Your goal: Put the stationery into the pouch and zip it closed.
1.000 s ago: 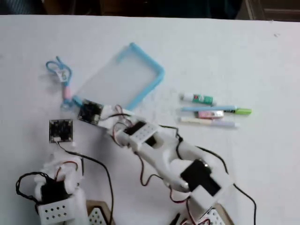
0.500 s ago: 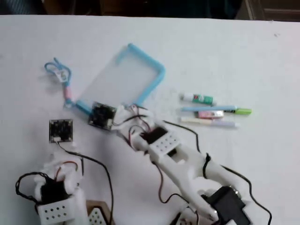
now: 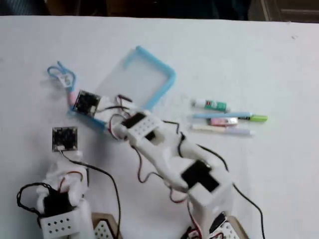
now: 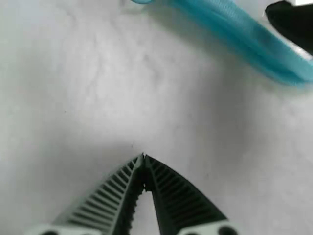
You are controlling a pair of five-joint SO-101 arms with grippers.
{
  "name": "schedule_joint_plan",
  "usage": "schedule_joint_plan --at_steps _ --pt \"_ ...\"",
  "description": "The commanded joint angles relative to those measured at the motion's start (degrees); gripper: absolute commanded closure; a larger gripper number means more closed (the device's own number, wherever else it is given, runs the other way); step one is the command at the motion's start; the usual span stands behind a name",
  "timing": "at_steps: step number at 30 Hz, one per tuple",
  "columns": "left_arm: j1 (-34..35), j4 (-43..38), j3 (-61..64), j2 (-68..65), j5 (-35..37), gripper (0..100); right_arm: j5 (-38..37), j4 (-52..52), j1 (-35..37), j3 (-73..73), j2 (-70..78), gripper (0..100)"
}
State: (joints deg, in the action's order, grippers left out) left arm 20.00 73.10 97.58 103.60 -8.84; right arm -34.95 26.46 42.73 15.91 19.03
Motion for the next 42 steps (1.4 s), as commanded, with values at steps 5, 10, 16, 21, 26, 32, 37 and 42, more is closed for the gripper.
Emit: schedule_joint_plan --at_steps 5,10,16,21,26,32,37,42 --pt "0.5 0.4 -0.5 0.4 0.1 97 0.6 6.2 3.2 -5.2 2.9 99.4" --pt "0.5 0.4 -0.5 0.4 0.1 97 0.4 14.7 1.1 -6.1 2.9 98.8" --pt "0.5 0.4 -0.5 0.4 0.1 97 0.1 28.4 -3.3 -11.1 3.5 98.1" --pt "0.5 0.4 -0.5 0.4 0.1 97 -5.6 38.1 -8.1 -13.5 3.5 98.1" --pt "0.5 0.4 -0.5 0.4 0.1 97 -9.4 46.0 -10.3 -16.0 1.3 98.1" --pt "0.5 0.4 -0.5 0.4 0.1 97 -6.2 49.3 -9.3 -22.8 -1.3 98.1" --pt "0.5 0.4 -0.5 0.4 0.1 97 -1.8 49.4 -9.1 -25.5 -0.6 98.1" --pt "0.5 0.4 -0.5 0.4 0.1 97 -1.8 49.2 -8.9 -25.5 -0.4 98.0"
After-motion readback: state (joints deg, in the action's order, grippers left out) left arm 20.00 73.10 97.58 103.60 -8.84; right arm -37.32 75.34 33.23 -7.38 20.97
